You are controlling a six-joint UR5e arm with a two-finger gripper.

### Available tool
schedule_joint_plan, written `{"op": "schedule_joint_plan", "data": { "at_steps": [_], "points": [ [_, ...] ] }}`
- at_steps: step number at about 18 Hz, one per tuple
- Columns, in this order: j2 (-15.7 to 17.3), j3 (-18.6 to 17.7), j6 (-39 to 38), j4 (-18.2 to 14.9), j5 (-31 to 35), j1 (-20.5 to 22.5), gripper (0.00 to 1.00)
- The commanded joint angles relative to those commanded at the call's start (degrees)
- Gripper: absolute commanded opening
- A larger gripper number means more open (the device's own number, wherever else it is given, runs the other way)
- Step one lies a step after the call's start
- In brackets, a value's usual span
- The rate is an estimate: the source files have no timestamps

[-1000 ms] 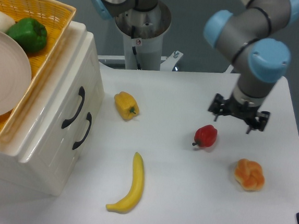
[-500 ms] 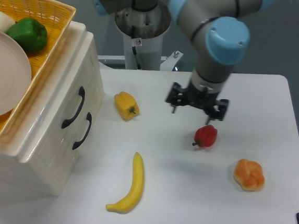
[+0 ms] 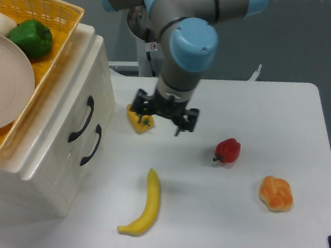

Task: Slide open the top white drawer
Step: 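Move the gripper across the table toward the upper drawer's black handle, then lower the gripper onto the upper drawer's black handle and hook it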

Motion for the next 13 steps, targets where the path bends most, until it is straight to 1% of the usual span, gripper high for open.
{"op": "schedule_joint_plan", "data": {
  "at_steps": [3, 7, 11, 13],
  "points": [
    [0.17, -0.96, -0.17, 0.0, 0.0, -1.67, 1.0],
    [0.35, -0.97, -0.79, -0.09, -0.96, -3.78, 1.0],
    [0.09, -0.97, -0.79, -0.26, -4.04, -4.31, 1.0],
    [0.0, -0.97, -0.79, -0.44, -4.57, -4.4, 1.0]
  ]
}}
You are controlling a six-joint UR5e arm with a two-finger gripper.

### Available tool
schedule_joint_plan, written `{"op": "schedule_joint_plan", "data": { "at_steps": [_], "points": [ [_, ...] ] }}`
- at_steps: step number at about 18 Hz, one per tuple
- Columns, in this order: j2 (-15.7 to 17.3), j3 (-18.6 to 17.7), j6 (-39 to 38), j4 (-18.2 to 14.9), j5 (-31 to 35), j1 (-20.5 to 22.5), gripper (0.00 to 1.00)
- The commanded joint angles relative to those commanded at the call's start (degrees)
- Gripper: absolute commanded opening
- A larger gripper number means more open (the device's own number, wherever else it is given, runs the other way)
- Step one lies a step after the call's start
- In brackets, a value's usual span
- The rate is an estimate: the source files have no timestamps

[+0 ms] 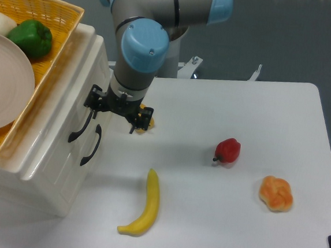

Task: Slide open the top white drawer
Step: 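Lower the gripper onto the upper drawer's black handle and hook it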

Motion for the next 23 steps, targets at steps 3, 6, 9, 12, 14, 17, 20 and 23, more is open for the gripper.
{"op": "schedule_joint_plan", "data": {
  "at_steps": [3, 6, 9, 12, 14, 17, 20, 23],
  "points": [
    [0.0, -0.09, 0.0, -0.09, -1.49, 0.17, 1.0],
    [-0.09, -0.17, 0.0, -0.09, -2.2, 0.18, 1.0],
    [-0.18, -1.23, 0.0, -0.09, -2.29, 0.09, 1.0],
    [-0.17, -1.85, 0.0, 0.0, -2.29, -0.09, 1.0],
    [-0.26, -2.02, 0.0, 0.0, -2.29, -0.17, 1.0],
    [-0.35, -2.11, -0.09, -0.09, -2.37, -0.26, 1.0],
    [-0.88, -2.11, -0.09, -0.09, -2.37, -0.61, 1.0],
    [-1.49, -2.11, -0.09, -0.09, -2.37, -0.7, 1.0]
  ]
}}
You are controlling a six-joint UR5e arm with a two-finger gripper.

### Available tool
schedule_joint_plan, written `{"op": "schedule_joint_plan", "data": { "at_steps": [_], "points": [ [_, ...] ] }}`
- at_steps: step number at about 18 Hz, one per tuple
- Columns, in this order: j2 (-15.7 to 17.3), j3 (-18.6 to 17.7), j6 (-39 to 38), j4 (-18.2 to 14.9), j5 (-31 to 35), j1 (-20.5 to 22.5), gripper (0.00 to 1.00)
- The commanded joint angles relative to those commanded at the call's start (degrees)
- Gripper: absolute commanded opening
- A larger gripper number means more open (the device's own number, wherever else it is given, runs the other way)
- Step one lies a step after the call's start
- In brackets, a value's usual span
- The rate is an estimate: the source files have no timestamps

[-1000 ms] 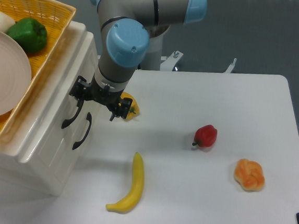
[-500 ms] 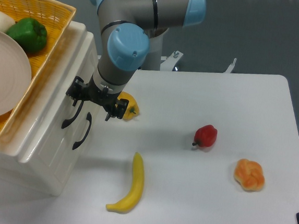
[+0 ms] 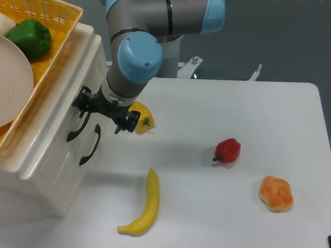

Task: Slide open the top white drawer
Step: 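Lower the gripper onto the upper drawer's black handle and hook it, then pull the upper white drawer outward by its handle with the gripper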

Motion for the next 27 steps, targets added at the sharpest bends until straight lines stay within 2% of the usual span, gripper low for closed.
{"op": "schedule_joint_plan", "data": {
  "at_steps": [16, 21, 27],
  "points": [
    [-1.06, 0.09, 0.53, 0.88, 0.61, 0.0, 1.0],
    [-1.14, 0.7, 0.7, 0.88, 4.3, 0.0, 1.0],
    [-1.32, 1.14, 0.79, 0.97, 4.48, 0.0, 1.0]
  ]
}}
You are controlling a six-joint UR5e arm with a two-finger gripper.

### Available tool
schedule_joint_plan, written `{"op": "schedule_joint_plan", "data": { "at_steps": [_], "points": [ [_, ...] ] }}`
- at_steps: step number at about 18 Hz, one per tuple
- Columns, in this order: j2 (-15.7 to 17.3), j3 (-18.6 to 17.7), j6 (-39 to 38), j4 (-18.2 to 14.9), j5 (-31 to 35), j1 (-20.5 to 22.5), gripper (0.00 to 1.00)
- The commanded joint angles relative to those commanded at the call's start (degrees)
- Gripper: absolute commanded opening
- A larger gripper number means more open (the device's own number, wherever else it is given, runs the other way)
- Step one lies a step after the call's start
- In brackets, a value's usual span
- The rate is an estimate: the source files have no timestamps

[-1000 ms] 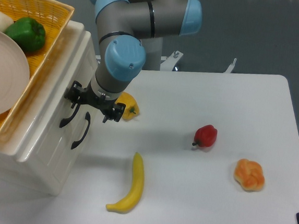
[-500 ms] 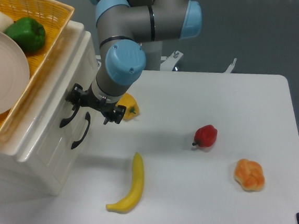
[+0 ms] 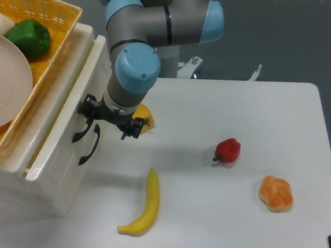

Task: Slide open the top white drawer
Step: 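Pull the upper white drawer outward by its handle with the gripper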

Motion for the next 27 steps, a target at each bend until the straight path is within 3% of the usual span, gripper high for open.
{"op": "schedule_joint_plan", "data": {
  "at_steps": [27],
  "points": [
    [-1.67, 2.2, 1.57, -0.17, 2.02, 3.25, 1.0]
  ]
}}
